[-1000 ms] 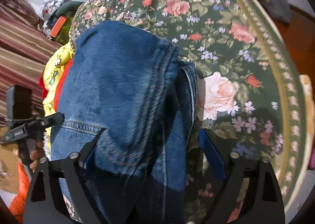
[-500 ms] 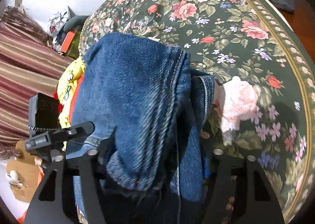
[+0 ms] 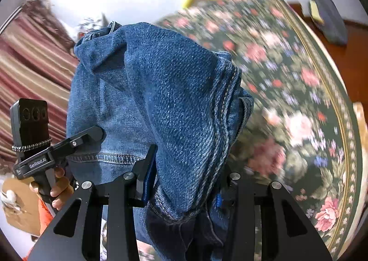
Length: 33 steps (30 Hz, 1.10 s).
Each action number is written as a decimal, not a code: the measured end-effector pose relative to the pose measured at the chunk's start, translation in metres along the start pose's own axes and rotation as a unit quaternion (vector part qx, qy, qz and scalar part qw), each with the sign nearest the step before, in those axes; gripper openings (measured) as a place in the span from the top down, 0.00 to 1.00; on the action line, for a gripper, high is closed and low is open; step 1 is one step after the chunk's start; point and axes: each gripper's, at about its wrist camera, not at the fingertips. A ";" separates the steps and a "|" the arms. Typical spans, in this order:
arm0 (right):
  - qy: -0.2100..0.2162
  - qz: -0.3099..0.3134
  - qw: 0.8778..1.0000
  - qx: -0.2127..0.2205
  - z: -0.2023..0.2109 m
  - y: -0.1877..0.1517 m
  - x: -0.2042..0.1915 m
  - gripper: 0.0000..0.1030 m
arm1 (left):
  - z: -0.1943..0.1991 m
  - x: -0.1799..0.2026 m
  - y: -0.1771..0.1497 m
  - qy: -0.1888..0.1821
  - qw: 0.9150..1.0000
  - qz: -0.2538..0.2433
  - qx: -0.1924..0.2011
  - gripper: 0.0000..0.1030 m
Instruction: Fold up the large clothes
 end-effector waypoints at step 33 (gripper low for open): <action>0.012 -0.008 0.995 -0.094 -0.264 0.048 -0.011 0.64 | -0.031 -0.314 -0.003 0.052 0.983 0.177 -0.022 0.44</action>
Point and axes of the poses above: each gripper's, at about its wrist camera, not at the fingertips, and z roughly against the way its jaws point, x to its right, y to its top, and after that the axes turned 2 degrees about z, right-handed
